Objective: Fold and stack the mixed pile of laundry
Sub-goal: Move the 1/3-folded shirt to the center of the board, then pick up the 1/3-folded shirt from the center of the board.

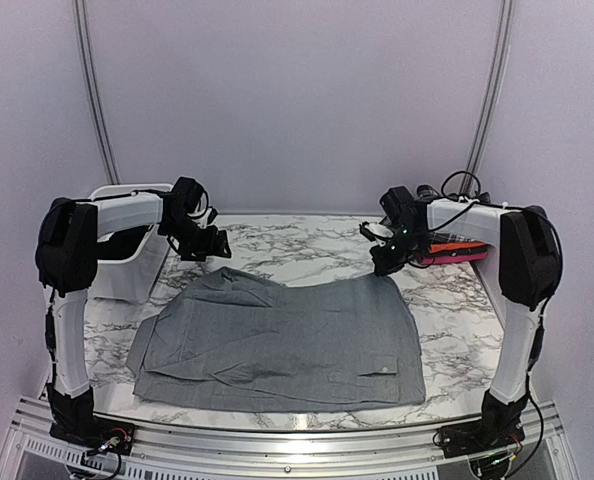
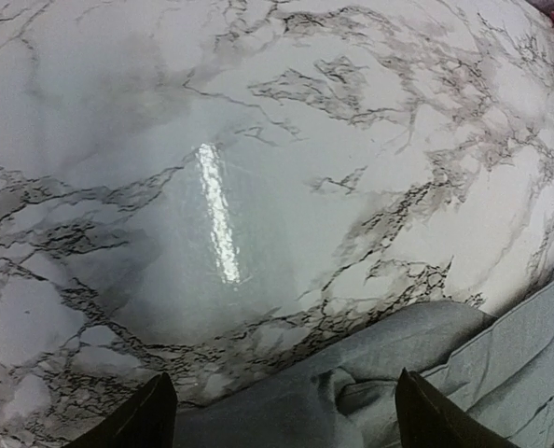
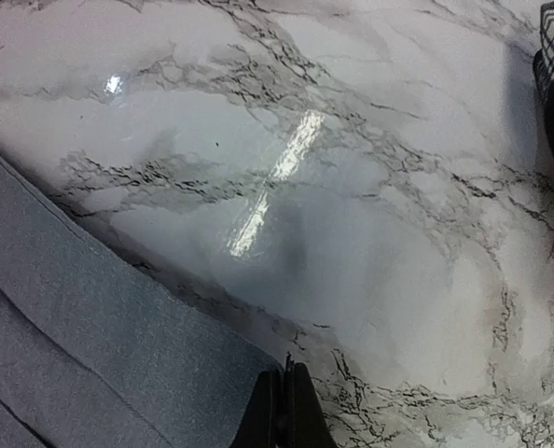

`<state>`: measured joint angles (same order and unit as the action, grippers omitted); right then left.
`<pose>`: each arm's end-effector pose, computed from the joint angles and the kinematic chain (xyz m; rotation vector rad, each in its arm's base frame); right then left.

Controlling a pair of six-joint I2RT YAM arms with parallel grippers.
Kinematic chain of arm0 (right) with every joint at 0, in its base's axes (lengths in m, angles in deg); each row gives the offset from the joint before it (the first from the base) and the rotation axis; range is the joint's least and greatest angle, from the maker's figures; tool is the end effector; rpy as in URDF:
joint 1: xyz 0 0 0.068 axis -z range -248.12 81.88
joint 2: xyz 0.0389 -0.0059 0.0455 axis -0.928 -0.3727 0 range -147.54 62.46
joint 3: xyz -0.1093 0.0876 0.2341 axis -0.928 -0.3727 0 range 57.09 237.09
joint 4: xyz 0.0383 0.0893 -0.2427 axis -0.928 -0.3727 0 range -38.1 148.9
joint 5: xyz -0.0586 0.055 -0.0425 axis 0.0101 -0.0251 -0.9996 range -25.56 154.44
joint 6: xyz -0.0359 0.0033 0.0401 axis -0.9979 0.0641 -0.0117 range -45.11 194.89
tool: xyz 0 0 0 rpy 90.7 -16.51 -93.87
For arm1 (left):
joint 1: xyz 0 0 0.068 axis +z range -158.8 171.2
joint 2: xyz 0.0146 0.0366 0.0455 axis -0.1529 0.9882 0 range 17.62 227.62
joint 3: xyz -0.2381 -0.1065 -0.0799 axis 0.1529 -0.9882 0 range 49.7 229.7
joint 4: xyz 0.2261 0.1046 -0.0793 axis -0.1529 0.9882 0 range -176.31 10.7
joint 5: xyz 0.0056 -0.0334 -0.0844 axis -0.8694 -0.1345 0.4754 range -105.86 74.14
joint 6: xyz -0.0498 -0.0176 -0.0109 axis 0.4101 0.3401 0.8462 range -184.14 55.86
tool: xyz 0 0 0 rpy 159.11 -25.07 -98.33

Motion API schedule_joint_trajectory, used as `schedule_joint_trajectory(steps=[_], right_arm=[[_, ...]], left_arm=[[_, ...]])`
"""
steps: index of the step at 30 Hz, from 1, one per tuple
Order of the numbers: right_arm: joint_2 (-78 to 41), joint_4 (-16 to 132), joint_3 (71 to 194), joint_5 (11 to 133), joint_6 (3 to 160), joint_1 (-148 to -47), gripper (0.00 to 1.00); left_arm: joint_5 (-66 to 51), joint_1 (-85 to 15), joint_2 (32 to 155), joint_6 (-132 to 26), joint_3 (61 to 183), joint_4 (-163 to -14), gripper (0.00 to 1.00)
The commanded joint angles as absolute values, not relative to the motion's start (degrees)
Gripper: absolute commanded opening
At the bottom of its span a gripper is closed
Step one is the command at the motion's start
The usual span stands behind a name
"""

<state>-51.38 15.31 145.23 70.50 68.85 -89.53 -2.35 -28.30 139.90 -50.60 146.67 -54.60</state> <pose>0.3823 0.1540 0.2005 -0.6881 2.7037 0.2146 0.4377 -0.1639 0.1950 0.2270 2.6002 -0.5159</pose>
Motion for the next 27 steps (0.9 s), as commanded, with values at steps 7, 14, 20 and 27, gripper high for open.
schedule_joint_trajectory(steps=[7,14,20,27], right_arm=[[-45.3,14.4,146.1,75.5,69.8,-89.5,0.0],[-38.8,14.4,142.1,80.2,71.1,-89.6,0.0],[-31.9,13.8,136.3,82.2,71.5,-89.6,0.0],[-25.8,14.1,127.4,88.2,73.9,-89.8,0.0]], left_arm=[[0.8,-29.1,142.2,-50.2,143.2,-55.9,0.71],[-0.2,-29.2,133.0,-50.3,137.7,-59.2,0.1],[-0.9,-29.9,123.9,-50.5,132.6,-60.8,0.07],[-2.6,-32.8,113.9,-51.0,119.8,-61.5,0.14]])
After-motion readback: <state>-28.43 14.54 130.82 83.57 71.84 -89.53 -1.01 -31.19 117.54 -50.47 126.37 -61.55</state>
